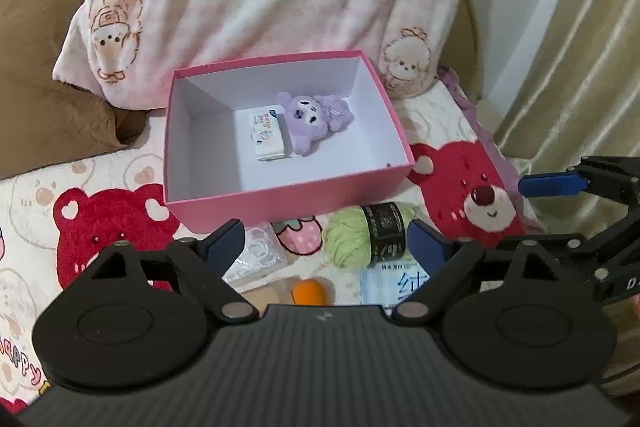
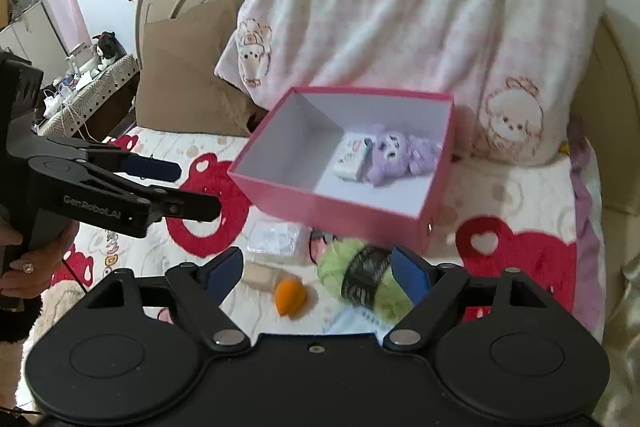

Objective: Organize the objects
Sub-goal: 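Lower the left gripper onto the blue-white wet-wipes pack and close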

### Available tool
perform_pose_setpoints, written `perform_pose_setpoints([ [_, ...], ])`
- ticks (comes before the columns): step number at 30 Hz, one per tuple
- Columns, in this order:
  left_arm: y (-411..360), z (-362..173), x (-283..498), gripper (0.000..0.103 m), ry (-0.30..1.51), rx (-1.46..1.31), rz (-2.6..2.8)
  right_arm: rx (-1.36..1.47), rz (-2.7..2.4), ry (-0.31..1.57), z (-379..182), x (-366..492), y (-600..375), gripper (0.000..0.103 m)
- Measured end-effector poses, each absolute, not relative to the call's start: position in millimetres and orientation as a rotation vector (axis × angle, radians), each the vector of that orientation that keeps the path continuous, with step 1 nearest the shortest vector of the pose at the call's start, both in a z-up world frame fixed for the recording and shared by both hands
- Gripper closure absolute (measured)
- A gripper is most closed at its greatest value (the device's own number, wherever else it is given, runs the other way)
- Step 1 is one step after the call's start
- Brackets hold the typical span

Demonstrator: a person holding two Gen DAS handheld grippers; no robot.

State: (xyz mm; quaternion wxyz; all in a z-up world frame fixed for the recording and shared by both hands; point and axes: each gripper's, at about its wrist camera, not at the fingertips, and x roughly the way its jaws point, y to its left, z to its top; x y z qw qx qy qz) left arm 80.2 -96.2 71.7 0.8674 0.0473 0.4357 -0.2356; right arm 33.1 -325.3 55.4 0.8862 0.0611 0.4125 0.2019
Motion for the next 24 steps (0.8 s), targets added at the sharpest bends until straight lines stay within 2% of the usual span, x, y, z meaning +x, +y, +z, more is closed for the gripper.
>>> perform_pose_setpoints([
  [2,-99,68,74,0.006,0.912,0.110,-0.515,0.139,0.423,0.867,52,27,-329,0.013],
  [6,-107,53,66,0.000,0.923,0.126,-0.545,0.146,0.406,0.885,38,17,-334,0.011],
  [15,-124,-12,71,0.000,1.057,0.064,-0.577,0.234,0.317,0.974,-30,8,-347,0.011],
  [16,-126,-18,72,0.003,1.067,0.060,-0.581,0.255,0.302,0.982,-40,8,-350,0.012],
  [24,-136,-72,73,0.005,1.082,0.004,-0.600,0.293,0.178,0.995,-96,7,-356,0.015],
])
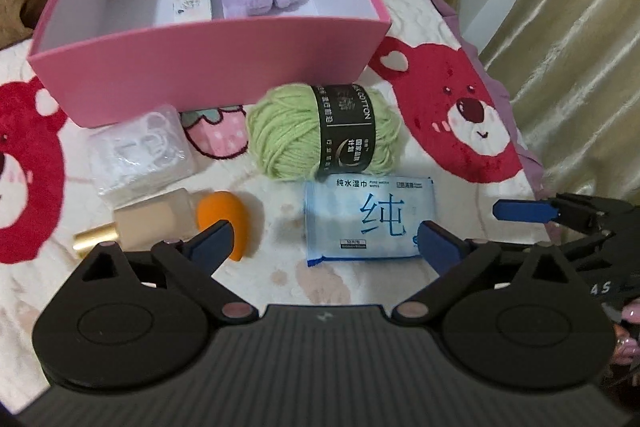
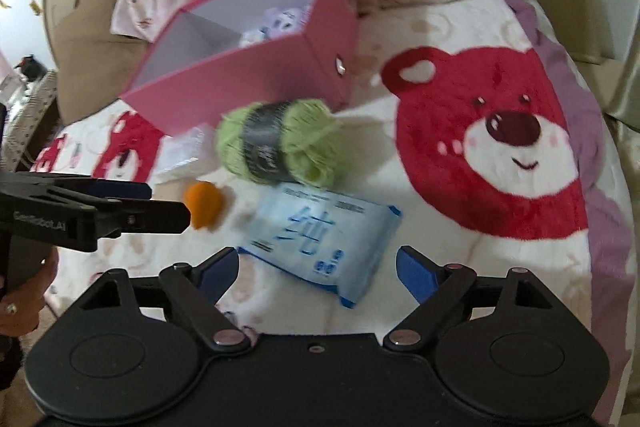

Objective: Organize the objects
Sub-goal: 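Lower the left gripper onto the blue-white wet-wipes pack and close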

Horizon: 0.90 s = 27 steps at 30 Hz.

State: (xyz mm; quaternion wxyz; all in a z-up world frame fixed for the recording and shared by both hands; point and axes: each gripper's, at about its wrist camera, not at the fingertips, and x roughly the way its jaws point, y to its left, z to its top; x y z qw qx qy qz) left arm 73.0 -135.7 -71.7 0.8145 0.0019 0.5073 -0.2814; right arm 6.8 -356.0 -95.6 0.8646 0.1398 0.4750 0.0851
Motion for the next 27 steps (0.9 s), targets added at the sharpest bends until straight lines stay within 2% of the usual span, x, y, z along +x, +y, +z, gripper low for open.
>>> perform_pose_setpoints([
  [8,-144,-107,82,0.005,1.034,-0.013,-0.545,0.299,0.030,0.920,-129,13,-351,0.016],
  [12,-149,-116,81,0.011,1.003,0.001,-0.560,0.294,0.002,0.887,-141,12,-342,0.018],
  [15,-156,-119,80,0.020,0.979,0.012,-0.580,0.266,-0.010,0.888,-148,8,-337,0.030],
  [16,-158,-120,80,0.027,0.987,0.012,-0.578,0.264,-0.012,0.878,-148,7,-336,0.035],
  [17,-162,-122,80,0.037,0.998,0.023,-0.571,0.265,-0.008,0.866,-148,5,-336,0.046],
  [19,-171,-125,77,0.042,1.003,0.045,-0.574,0.288,0.009,0.854,-146,3,-338,0.061],
  [24,-176,-140,74,0.046,1.046,0.027,-0.568,0.313,0.008,0.883,-146,3,-341,0.066],
  [27,-171,-140,77,0.055,1.087,-0.029,-0.590,0.324,0.014,0.899,-147,2,-340,0.065],
])
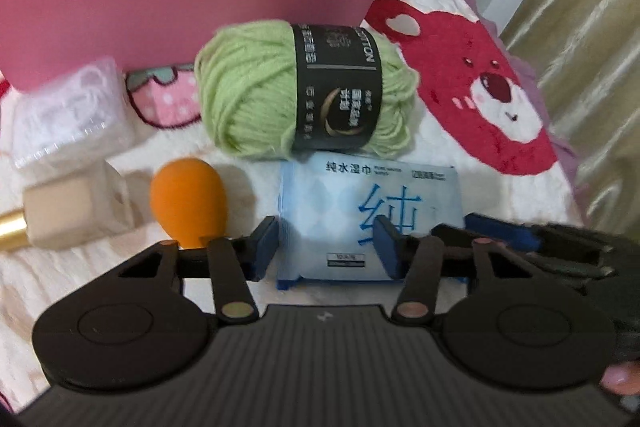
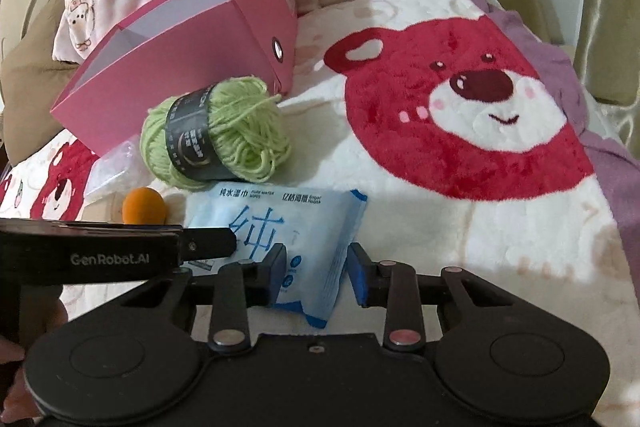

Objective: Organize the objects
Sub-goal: 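Lower the left gripper onto the blue-white wet-wipes pack and close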

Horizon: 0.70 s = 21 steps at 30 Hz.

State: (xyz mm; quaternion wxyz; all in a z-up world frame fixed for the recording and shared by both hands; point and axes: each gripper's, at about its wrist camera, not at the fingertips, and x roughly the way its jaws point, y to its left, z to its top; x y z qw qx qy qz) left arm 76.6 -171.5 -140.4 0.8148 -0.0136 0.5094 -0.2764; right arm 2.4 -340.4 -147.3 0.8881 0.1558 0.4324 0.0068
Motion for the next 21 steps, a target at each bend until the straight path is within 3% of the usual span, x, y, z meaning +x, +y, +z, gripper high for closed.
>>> perform_pose_setpoints([
  [2,-169,-142,79,0.062,1.108,-0.067,-0.603,0.331,0.022,0.906,-149,2,-340,0.063],
  [12,-170,-151,82,0.055,1.104,-0.132,-0.573,0.310,0.043,0.920,-153,7,-333,0.064],
  [21,-167,-132,65,0.058,1.079,-0.110,-0.635,0.210,0.070,0.919,-141,-1,-319,0.067],
])
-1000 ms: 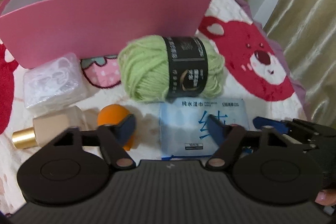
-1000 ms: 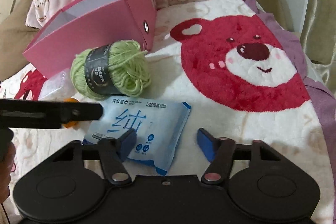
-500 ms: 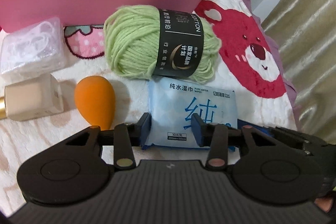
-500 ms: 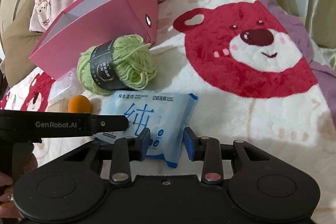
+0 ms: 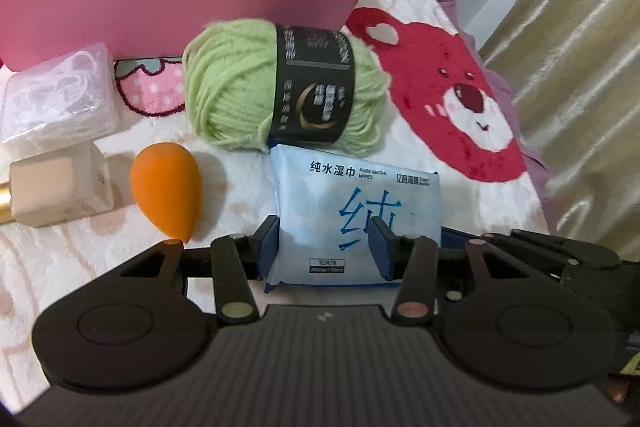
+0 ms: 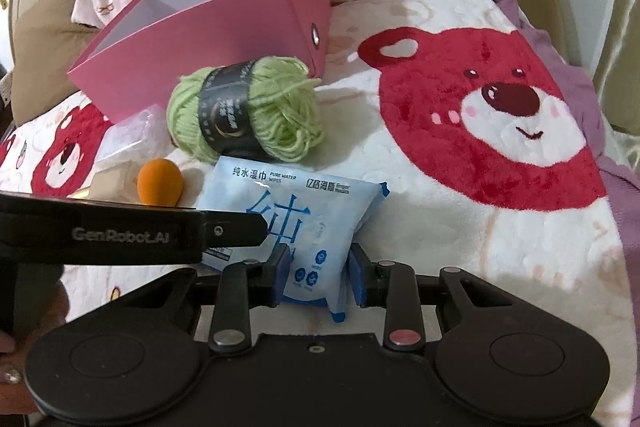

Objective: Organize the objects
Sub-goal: 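Lower the left gripper onto the blue-white wet-wipes pack and close, then carry the wet-wipes pack with the left gripper over the pink box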

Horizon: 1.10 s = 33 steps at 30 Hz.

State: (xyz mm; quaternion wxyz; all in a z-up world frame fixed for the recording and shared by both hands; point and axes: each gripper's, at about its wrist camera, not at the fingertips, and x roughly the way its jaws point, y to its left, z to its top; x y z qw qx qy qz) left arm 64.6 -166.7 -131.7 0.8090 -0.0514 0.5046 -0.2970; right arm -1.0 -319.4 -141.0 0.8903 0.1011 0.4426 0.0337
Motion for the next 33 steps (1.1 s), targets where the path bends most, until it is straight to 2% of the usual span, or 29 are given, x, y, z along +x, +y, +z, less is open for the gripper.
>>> perform_pose_setpoints([
  [3,-160,-123,60,0.058,1.088,-0.116,-0.646,0.215,0.102,0.931,-136,-5,-318,0.062],
  [7,-151,-116,54,0.058,1.112,-0.157,-0.671,0.194,0.125,0.924,-126,-14,-312,0.049],
  [10,-145,-109,47,0.058,1.108,-0.174,-0.676,0.164,0.147,0.921,-117,-18,-305,0.045],
  [13,-136,-101,44,0.058,1.102,-0.209,-0.683,0.139,0.168,0.907,-108,-21,-298,0.036],
  [23,-111,-62,35,0.058,1.078,-0.229,-0.677,0.038,0.229,0.875,-67,-27,-269,0.024],
  [33,-92,-4,39,0.056,1.003,-0.165,-0.645,-0.079,0.285,0.787,-12,-19,-239,0.019],
])
